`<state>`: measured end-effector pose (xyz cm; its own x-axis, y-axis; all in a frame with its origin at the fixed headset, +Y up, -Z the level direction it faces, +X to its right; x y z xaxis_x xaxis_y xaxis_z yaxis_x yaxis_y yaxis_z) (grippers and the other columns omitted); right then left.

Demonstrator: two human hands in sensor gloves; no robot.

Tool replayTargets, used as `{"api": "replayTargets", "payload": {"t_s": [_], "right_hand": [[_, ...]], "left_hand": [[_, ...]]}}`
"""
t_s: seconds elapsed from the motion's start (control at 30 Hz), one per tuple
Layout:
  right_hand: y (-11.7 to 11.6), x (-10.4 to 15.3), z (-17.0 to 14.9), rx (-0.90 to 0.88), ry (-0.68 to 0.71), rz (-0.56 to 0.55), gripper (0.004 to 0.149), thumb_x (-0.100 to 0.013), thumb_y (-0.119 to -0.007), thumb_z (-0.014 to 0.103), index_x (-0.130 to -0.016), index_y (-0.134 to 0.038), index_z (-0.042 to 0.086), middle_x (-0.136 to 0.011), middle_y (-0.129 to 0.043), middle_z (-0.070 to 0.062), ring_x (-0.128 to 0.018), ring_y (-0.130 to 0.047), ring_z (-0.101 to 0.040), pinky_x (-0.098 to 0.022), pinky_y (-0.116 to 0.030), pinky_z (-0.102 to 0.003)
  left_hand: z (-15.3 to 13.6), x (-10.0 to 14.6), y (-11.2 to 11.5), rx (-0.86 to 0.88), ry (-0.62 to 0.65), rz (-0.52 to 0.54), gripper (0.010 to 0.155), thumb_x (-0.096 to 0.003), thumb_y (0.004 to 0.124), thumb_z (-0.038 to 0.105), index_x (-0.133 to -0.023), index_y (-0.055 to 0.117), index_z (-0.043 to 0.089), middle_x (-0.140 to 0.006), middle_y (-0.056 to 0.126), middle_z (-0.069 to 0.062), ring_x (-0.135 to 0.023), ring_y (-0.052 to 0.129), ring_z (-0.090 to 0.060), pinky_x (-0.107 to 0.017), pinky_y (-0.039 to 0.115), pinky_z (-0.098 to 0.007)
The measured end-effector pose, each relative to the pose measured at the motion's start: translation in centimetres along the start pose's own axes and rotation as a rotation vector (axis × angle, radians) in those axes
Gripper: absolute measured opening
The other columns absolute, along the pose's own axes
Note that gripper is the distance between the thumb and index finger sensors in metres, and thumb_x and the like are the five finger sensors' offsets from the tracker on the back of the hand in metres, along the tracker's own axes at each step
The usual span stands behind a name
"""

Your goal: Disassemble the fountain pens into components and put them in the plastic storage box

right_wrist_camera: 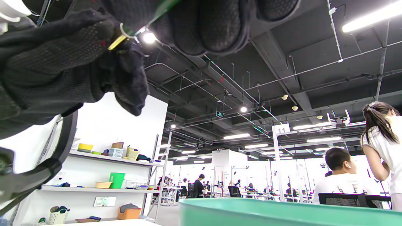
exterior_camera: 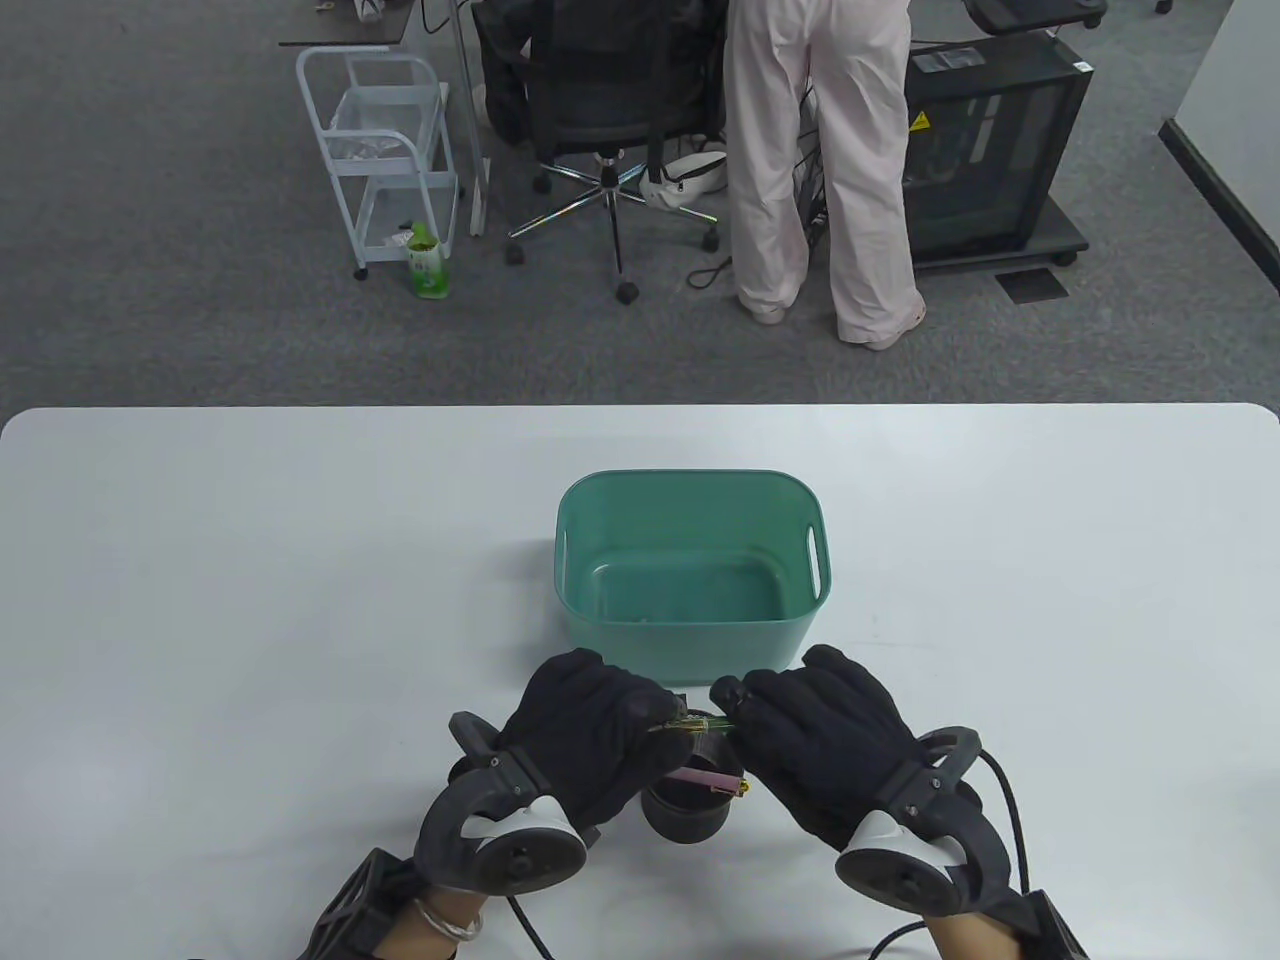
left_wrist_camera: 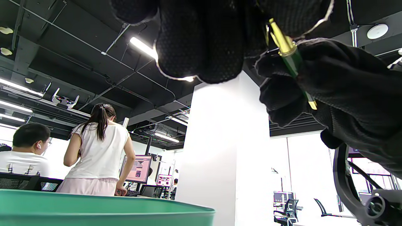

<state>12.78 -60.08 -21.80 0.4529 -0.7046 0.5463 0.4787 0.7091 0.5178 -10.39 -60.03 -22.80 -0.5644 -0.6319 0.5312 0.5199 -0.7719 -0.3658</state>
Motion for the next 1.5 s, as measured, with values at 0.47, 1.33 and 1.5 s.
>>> {"api": "replayTargets", "payload": {"t_s": [0.47,1.33,1.5], "right_hand": [[-0.15,0.03,0.1,-0.003,0.006,0.006,0.043,-0.056,-0.07,0.046,-0.095,-0.078,0.031,-0.09,-0.082,0.007,-0.076,-0.085,-0.012,-0.077,-0.06,-0.047],[-0.13,0.07,-0.01,-0.003,0.003,0.005,0.043,-0.056,-0.069,0.046,-0.095,-0.078,0.031,-0.09,-0.082,0.007,-0.076,-0.085,-0.012,-0.077,-0.06,-0.047],[-0.17,0.06,0.01,-0.003,0.005,0.006,0.043,-0.056,-0.069,0.046,-0.095,-0.078,0.031,-0.09,-0.082,0.007,-0.076,-0.085,-0.012,-0.077,-0.06,-0.047]], "left_hand": [[-0.19,-0.04,0.05,0.013,-0.001,0.0,0.05,-0.0666,0.057,0.049,-0.076,0.091,0.014,-0.066,0.105,-0.004,-0.058,0.1,-0.023,-0.069,0.069,-0.049],[0.24,0.0,0.29,-0.018,0.019,-0.017,0.045,-0.0644,0.071,0.049,-0.093,0.076,0.015,-0.086,0.095,-0.006,-0.075,0.093,-0.023,-0.076,0.062,-0.05],[0.22,-0.01,0.31,-0.011,0.021,-0.015,0.045,-0.0647,0.068,0.049,-0.091,0.079,0.015,-0.082,0.097,-0.005,-0.071,0.094,-0.023,-0.074,0.063,-0.05]]}}
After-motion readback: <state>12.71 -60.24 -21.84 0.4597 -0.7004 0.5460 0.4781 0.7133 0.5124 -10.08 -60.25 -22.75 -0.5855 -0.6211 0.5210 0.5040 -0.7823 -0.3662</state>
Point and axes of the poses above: the tracker on the back of each hand, its own z axis roughly to the thumb side, its own x axis roughly from the fingertips to the wrist, y = z × x, the point moved 1 cm from there along -x, roughly from the wrist to the fingertips
